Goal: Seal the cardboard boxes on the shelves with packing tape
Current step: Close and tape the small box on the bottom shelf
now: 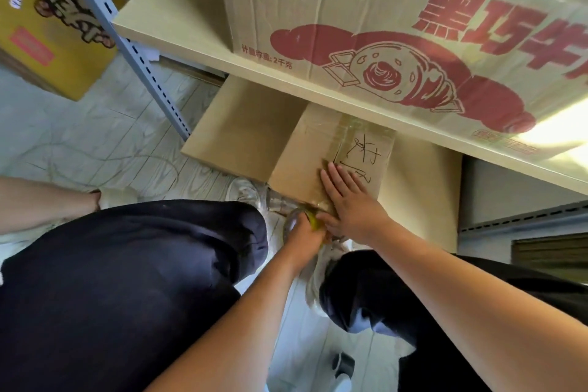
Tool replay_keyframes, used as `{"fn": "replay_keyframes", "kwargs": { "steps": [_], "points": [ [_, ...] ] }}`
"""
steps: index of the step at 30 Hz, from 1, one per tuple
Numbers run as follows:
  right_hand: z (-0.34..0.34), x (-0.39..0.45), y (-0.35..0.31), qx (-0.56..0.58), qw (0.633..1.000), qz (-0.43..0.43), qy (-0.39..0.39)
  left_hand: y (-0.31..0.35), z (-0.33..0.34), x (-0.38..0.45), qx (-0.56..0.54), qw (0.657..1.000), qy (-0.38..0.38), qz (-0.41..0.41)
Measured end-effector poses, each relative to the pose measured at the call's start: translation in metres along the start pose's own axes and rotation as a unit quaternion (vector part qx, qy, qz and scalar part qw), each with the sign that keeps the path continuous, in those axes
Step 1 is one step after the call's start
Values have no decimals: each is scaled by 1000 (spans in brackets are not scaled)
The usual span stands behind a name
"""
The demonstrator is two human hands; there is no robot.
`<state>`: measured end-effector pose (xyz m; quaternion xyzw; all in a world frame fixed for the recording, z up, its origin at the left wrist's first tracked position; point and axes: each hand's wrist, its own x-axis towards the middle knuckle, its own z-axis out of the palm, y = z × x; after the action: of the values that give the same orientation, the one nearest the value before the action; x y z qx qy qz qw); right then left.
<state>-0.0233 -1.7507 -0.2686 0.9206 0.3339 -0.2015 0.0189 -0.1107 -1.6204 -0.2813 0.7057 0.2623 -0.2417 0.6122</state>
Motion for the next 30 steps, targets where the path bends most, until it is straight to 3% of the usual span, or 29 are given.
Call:
{"fn": "replay_keyframes", "kwargs": {
  "steps": [5, 9, 13, 16, 18, 20, 22, 25, 28, 30],
  "points": [
    [26, 15, -4, -30, 995, 34, 93, -18, -4, 28, -34, 999, -1, -3],
    [27, 23, 0, -39, 993, 46, 100, -5, -6, 39, -21, 999, -36, -1],
    [4, 22, -14, -40, 995, 84, 37, 8, -6, 46, 158, 986, -44, 14],
    [-26, 15, -31, -22, 993, 113, -9, 30, -21, 40, 293, 954, 19, -65],
    [-50, 0, -39, 15, 993, 118, 3, 62, -32, 15, 342, 935, 44, -81],
    [-75, -24, -44, 46, 990, 112, 69, 99, -35, -14, 347, 934, 63, -56],
    [-104, -54, -47, 72, 971, 87, 213, 130, -35, -38, 322, 941, 99, -10],
    [-161, -100, -44, 57, 894, 45, 442, 186, -24, -78, 248, 952, 131, 120],
    [-248, -121, -36, 70, 818, 55, 568, 242, -15, -115, 174, 931, 182, 264],
    [-305, -111, -24, 117, 797, 120, 580, 269, -17, -138, 184, 901, 233, 317]
  ]
}}
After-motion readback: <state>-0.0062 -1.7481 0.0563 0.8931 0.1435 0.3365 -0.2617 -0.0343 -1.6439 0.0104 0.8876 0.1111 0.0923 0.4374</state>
